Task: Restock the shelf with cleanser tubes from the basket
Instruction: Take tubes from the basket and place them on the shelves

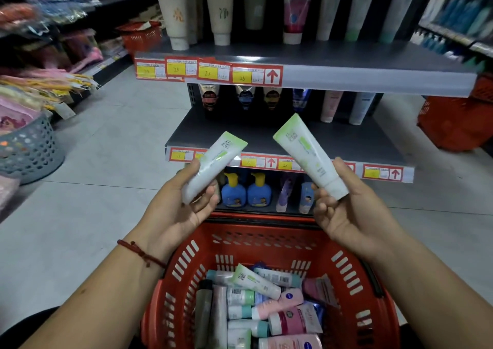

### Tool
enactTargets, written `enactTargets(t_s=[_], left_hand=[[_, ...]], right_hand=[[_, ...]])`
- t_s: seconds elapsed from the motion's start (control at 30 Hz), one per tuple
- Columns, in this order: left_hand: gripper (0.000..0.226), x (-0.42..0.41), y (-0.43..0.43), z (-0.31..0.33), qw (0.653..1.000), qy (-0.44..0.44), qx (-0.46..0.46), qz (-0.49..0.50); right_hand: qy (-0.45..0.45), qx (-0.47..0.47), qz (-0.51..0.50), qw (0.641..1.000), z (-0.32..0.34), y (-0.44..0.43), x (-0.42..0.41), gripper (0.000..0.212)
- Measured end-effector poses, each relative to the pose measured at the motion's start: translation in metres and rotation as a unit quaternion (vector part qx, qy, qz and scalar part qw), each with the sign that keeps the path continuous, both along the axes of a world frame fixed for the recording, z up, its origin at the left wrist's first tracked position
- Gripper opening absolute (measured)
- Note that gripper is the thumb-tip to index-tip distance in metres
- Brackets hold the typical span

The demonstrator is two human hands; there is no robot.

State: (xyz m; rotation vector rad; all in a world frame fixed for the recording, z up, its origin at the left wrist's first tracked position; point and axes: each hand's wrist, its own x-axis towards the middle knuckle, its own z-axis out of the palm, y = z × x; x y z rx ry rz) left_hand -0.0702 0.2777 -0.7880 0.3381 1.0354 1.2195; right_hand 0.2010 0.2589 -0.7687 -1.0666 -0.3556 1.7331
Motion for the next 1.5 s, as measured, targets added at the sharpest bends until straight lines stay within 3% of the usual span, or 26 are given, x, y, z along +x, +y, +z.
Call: enactTargets(t_s=[0.13,0.3,0.47,0.53,0.7,0.8,0.9,1.07,1.27,1.5], left_hand=[[0.044,0.007,-0.003,0.004,0.999,0.004,0.035,-0.035],[0.048,0.008,-0.005,0.002,0.991,0.051,0.104,-0.074],[0.032,0.023,-0.009,0.000,0.972,0.171,0.151,-0.063],[0.031,0.027,-0.010,-0.002,0.964,0.202,0.165,-0.055],[0.050,0.033,-0.011,0.004,0.935,0.285,0.205,-0.051],[0.031,0.041,-0.003,0.017,0.924,0.306,0.227,-0.031],[0.026,0.053,0.007,0.041,0.899,0.347,0.263,-0.040],[0.027,0.077,0.034,0.087,0.872,0.361,0.329,-0.032],[0.024,0.101,0.076,0.135,0.882,0.317,0.349,0.006],[0.024,0.132,0.130,0.169,0.870,0.331,0.366,0.005]], right_hand=[[0.037,0.056,0.038,0.997,0.001,0.001,-0.004,0.058],[0.058,0.119,0.090,0.987,0.003,-0.003,-0.011,0.049],[-0.051,0.150,0.089,0.983,0.001,-0.004,-0.014,0.055],[-0.098,0.161,0.067,0.980,-0.001,-0.003,-0.014,0.048],[-0.140,0.189,0.046,0.971,0.005,0.002,-0.017,0.039],[-0.164,0.194,0.028,0.967,0.016,0.010,-0.016,0.047],[-0.209,0.216,0.012,0.954,0.033,0.023,-0.018,0.037],[-0.322,0.264,-0.019,0.909,0.073,0.048,-0.019,0.022],[-0.346,0.279,-0.073,0.893,0.115,0.083,-0.009,0.028],[-0.382,0.291,-0.117,0.869,0.144,0.129,0.014,0.017]])
